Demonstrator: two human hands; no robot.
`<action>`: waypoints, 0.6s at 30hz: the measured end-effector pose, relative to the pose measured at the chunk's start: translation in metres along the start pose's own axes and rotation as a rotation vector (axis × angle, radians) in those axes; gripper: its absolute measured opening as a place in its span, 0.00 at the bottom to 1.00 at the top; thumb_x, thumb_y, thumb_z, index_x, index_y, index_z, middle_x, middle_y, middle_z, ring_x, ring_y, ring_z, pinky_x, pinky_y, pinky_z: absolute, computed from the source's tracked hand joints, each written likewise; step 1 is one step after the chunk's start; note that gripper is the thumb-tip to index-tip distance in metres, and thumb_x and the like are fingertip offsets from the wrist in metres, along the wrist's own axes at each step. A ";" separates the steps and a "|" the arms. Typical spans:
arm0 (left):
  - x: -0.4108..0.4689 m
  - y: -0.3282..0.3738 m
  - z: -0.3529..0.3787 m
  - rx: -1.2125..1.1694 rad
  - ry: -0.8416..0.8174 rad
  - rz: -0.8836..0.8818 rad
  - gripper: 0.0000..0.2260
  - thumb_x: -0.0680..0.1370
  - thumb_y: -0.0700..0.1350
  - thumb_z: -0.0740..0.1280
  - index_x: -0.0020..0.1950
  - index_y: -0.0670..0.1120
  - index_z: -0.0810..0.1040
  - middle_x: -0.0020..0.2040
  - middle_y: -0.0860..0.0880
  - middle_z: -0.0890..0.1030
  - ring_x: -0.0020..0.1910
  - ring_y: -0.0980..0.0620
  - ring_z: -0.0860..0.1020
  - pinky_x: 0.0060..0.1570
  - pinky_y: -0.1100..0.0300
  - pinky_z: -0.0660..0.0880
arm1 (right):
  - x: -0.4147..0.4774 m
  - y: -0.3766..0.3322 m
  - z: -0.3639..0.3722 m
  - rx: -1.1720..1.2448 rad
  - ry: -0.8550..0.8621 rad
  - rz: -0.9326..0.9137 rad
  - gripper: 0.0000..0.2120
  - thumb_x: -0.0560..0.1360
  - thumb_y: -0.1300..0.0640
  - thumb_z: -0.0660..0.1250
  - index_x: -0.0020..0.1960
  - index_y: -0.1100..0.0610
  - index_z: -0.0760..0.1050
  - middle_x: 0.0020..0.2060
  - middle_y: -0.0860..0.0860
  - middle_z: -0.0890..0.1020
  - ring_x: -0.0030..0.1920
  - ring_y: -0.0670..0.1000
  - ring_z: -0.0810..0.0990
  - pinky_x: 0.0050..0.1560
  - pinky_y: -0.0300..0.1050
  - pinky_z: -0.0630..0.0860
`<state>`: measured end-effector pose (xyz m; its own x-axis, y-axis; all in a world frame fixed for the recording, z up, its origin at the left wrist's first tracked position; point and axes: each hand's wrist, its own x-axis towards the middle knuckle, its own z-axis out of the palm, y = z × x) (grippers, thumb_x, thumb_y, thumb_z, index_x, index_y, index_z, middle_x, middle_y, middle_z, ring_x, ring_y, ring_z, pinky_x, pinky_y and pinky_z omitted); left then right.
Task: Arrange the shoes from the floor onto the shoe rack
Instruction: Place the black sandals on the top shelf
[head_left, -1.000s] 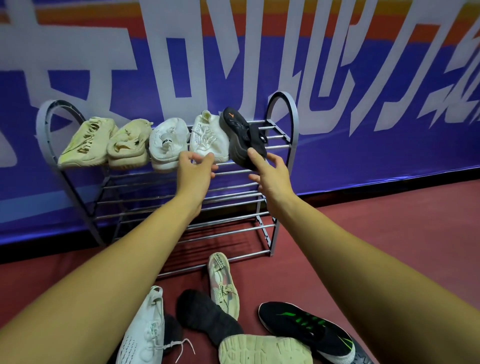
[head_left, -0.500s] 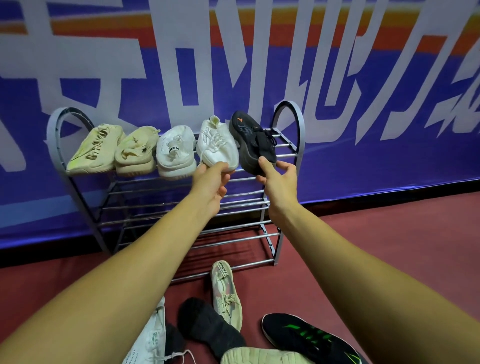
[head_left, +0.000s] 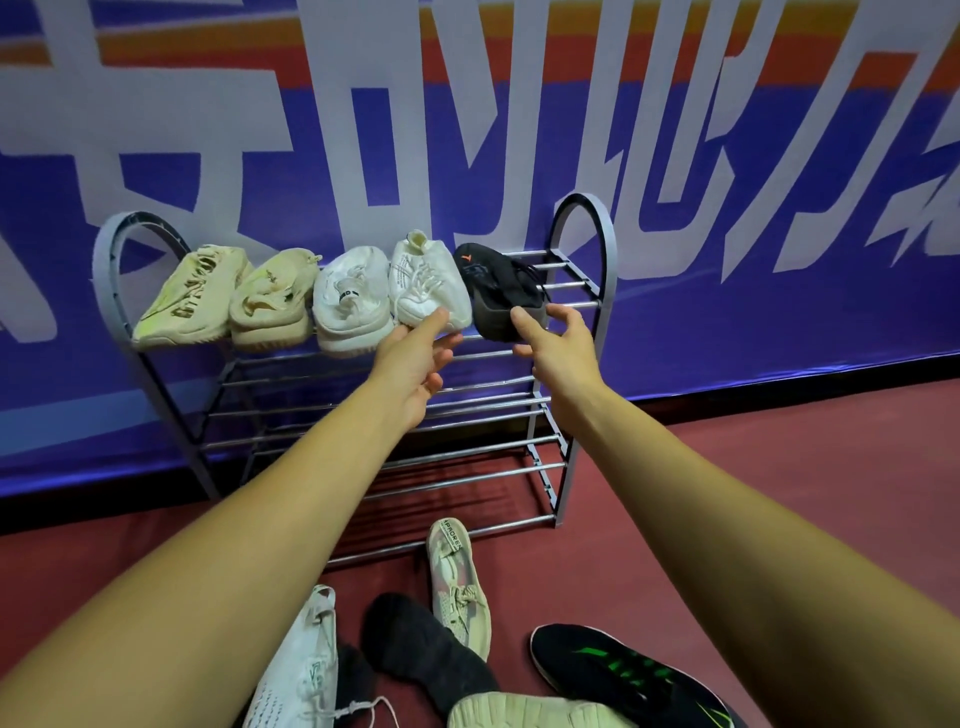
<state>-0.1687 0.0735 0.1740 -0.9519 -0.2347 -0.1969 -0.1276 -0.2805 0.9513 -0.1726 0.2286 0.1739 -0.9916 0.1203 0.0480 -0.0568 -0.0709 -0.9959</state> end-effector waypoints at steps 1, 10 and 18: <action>0.000 0.000 -0.001 0.019 -0.001 -0.014 0.11 0.77 0.55 0.69 0.57 0.54 0.77 0.48 0.51 0.85 0.37 0.58 0.75 0.28 0.66 0.66 | 0.001 0.000 -0.001 -0.006 -0.007 -0.002 0.25 0.78 0.50 0.69 0.72 0.53 0.65 0.61 0.52 0.79 0.45 0.43 0.82 0.39 0.35 0.71; -0.010 -0.001 -0.022 0.156 -0.047 -0.038 0.08 0.76 0.53 0.69 0.53 0.54 0.76 0.48 0.51 0.82 0.39 0.56 0.77 0.30 0.64 0.66 | -0.012 0.003 -0.013 -0.079 -0.039 0.054 0.25 0.75 0.61 0.71 0.70 0.53 0.68 0.59 0.54 0.81 0.48 0.50 0.83 0.35 0.39 0.69; -0.030 -0.030 -0.050 0.522 -0.106 -0.044 0.10 0.77 0.53 0.68 0.55 0.51 0.77 0.49 0.49 0.84 0.40 0.54 0.80 0.34 0.62 0.68 | -0.041 0.017 -0.011 -0.239 -0.134 0.101 0.25 0.75 0.63 0.71 0.69 0.62 0.69 0.62 0.59 0.78 0.46 0.52 0.80 0.23 0.30 0.68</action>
<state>-0.1223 0.0420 0.1398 -0.9620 -0.1298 -0.2401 -0.2640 0.2184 0.9395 -0.1314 0.2329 0.1540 -0.9982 -0.0084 -0.0588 0.0567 0.1613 -0.9853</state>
